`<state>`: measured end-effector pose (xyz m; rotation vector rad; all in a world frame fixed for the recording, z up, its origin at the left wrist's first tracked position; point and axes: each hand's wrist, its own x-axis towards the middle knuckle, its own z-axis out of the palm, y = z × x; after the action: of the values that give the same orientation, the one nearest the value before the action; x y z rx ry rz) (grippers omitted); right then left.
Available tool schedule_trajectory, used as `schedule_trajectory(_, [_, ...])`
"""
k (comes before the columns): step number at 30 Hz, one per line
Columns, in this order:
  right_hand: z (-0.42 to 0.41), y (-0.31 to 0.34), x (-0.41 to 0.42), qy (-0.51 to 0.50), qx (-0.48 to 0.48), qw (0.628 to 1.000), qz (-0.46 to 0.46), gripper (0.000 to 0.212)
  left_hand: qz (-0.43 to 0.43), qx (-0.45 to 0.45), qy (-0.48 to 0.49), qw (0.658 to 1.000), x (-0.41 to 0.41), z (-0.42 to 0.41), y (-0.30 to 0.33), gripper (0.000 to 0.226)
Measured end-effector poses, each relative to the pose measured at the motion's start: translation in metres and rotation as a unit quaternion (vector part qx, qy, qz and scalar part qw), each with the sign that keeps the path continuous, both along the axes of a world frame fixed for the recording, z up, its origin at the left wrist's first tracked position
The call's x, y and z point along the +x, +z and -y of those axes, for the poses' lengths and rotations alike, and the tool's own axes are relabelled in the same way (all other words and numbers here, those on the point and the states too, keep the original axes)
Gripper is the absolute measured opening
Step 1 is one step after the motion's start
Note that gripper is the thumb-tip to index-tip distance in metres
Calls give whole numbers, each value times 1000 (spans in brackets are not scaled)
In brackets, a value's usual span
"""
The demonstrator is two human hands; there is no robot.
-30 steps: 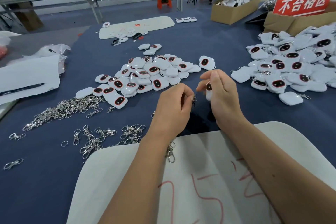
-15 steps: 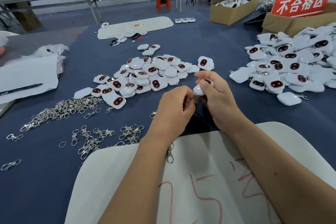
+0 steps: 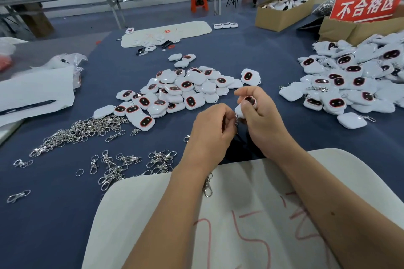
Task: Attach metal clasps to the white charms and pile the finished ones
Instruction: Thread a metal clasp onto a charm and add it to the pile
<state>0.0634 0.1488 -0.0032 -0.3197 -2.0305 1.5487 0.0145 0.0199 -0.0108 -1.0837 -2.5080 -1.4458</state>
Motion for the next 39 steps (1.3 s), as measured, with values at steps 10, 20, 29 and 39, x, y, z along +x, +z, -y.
schedule_trajectory(10, [-1,-5,-1,8,31,999,-1,21,17,-19,7,1000,0,0,1,11])
schedule_trajectory(20, [-4,-6,-3,16,-91,995,-26,14,-19,80,10,997,-3,-2,3,8])
schedule_trajectory(29, [-6,-9,-5,82,-170,980,-67,21,90,183,42,978,-5,-1,4,16])
schedule_trajectory(39, [-12,-7,-1,184,-324,924,-81,22,184,278,55,941,-7,-1,6,14])
